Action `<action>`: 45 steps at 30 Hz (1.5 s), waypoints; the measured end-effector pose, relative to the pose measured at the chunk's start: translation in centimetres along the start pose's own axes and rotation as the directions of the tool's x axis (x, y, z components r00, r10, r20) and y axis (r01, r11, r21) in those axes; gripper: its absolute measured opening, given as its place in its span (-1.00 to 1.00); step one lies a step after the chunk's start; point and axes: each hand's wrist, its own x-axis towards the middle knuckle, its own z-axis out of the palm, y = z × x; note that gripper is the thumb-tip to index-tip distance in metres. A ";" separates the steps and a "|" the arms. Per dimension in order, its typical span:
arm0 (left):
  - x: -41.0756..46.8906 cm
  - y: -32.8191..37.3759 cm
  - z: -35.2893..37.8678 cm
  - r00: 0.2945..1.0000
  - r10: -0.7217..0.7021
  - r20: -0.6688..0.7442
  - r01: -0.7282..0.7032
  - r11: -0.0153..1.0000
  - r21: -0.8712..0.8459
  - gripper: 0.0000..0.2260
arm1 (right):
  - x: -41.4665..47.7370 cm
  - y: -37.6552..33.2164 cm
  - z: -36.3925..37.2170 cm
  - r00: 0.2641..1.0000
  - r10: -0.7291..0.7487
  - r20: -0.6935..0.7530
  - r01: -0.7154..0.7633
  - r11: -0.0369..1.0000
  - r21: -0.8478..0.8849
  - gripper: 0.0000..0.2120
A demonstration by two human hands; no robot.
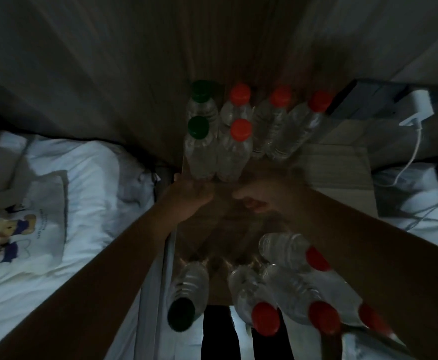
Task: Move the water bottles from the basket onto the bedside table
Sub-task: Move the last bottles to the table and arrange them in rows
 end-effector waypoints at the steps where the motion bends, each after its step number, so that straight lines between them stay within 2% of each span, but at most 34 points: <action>1: -1.4 0.3 0.0 1.000 0.024 -0.008 -0.024 1.000 0.021 -0.57 | -1.3 0.4 -1.1 0.996 -0.087 -0.016 0.086 0.995 -0.056 -0.69; 3: -4.1 1.3 0.1 0.995 0.104 -0.004 -0.103 0.988 0.118 -0.57 | -4.3 1.4 -3.5 0.971 -0.232 -0.050 0.221 0.961 -0.166 -0.49; 6: -8.1 3.4 1.6 0.980 0.196 0.021 -0.196 0.968 0.158 -0.55 | -8.3 3.3 -6.7 0.944 -0.313 -0.107 0.276 0.922 -0.271 -0.34; 8: -9.8 4.5 3.3 0.972 0.235 0.025 -0.236 0.968 0.090 -0.43 | -10.4 4.9 -8.5 0.926 -0.359 -0.119 0.296 0.884 -0.362 -0.32; 10: -10.8 5.1 5.2 0.956 0.292 0.042 -0.294 0.950 0.103 -0.39 | -12.0 6.7 -9.7 0.900 -0.419 -0.118 0.322 0.824 -0.466 -0.35; 15: -13.2 7.7 8.3 0.906 0.409 0.106 -0.421 0.897 0.132 -0.46 | -14.2 10.9 -10.8 0.897 -0.429 -0.104 0.357 0.843 -0.402 -0.46; 19: -13.1 7.7 10.2 0.891 0.440 0.114 -0.452 0.882 0.133 -0.59 | -14.4 13.5 -10.2 0.892 -0.450 -0.035 0.407 0.836 -0.368 -0.65; 22: -13.2 7.5 10.5 0.888 0.453 0.078 -0.459 0.876 0.148 -0.77 | -14.3 15.2 -9.9 0.827 -0.550 -0.115 0.471 0.790 -0.393 -0.67; 26: -13.0 7.5 10.8 0.900 0.433 0.049 -0.436 0.888 0.145 -0.73 | -13.9 16.8 -9.7 0.784 -0.605 -0.140 0.503 0.751 -0.428 -0.62; 30: -12.7 7.8 11.3 0.889 0.455 0.046 -0.457 0.882 0.117 -0.67 | -13.4 17.7 -9.3 0.732 -0.653 -0.194 0.587 0.749 -0.308 -0.57; 32: -12.4 7.6 11.6 0.888 0.459 0.018 -0.457 0.879 0.132 -0.68 | -13.2 18.1 -9.0 0.731 -0.648 -0.213 0.600 0.760 -0.251 -0.61; 37: -11.8 7.7 11.9 0.888 0.459 -0.033 -0.449 0.880 0.156 -0.83 | -12.5 18.1 -8.5 0.766 -0.591 -0.253 0.595 0.801 -0.072 -0.63; 40: -11.2 8.4 11.0 0.901 0.430 -0.053 -0.420 0.897 0.135 -0.85 | -12.2 16.3 -8.8 0.807 -0.556 -0.199 0.566 0.824 -0.006 -0.66; 43: -10.0 9.0 9.6 0.866 0.485 -0.119 -0.466 0.871 0.153 -0.91 | -11.5 14.1 -9.3 0.791 -0.593 -0.153 0.601 0.799 0.013 -0.74; 45: -9.0 9.5 8.6 0.831 0.522 -0.191 -0.498 0.852 0.162 -0.89 | -10.8 12.5 -9.5 0.757 -0.621 -0.204 0.640 0.767 0.043 -0.79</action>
